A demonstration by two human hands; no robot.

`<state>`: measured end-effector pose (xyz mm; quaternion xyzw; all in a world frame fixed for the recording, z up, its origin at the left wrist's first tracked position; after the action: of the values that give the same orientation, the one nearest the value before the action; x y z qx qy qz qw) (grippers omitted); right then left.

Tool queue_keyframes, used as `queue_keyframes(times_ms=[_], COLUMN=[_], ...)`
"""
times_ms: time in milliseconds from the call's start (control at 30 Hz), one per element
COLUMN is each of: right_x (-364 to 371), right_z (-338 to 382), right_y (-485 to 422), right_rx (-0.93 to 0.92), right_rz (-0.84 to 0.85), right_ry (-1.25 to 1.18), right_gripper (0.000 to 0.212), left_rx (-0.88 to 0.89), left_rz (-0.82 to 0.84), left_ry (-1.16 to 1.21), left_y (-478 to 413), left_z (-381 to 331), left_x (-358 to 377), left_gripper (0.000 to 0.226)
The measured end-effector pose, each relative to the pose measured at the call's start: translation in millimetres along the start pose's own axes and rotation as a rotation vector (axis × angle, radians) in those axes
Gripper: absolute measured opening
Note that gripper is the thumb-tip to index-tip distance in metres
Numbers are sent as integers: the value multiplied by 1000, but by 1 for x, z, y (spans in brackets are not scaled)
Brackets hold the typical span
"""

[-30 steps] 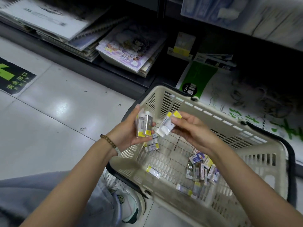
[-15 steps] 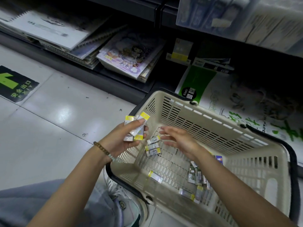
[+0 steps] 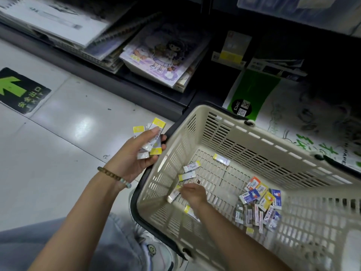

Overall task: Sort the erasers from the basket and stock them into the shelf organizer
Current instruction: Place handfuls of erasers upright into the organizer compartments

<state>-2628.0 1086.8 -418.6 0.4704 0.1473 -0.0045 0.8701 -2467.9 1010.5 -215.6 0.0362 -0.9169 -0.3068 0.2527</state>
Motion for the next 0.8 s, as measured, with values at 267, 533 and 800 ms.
queue_keyframes(times_ms=[267, 533, 800], right_x=[31, 23, -156], right_z=[-9, 10, 72], right_y=[12, 27, 116], right_rx=[85, 100, -253], right_rz=[127, 191, 112], right_ry=[20, -235, -149], right_gripper=[33, 28, 14], left_rx=[-37, -60, -126], left_rz=[-23, -30, 159], left_ry=[74, 35, -142], left_y=[5, 7, 16], left_z=[-2, 4, 22], left_x=[6, 9, 107], left_gripper=[27, 19, 33])
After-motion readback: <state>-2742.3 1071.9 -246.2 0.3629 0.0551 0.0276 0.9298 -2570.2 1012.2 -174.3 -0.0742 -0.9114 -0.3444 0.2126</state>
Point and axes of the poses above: each hand's wrist, its own y-axis away from the middle knuckle, its own x-axis out of the palm, z = x × y, the point moved 7 cm from there along -y, towards the middle knuckle, and after that the axes turned 8 degrees about y, right-handed, at the moved point
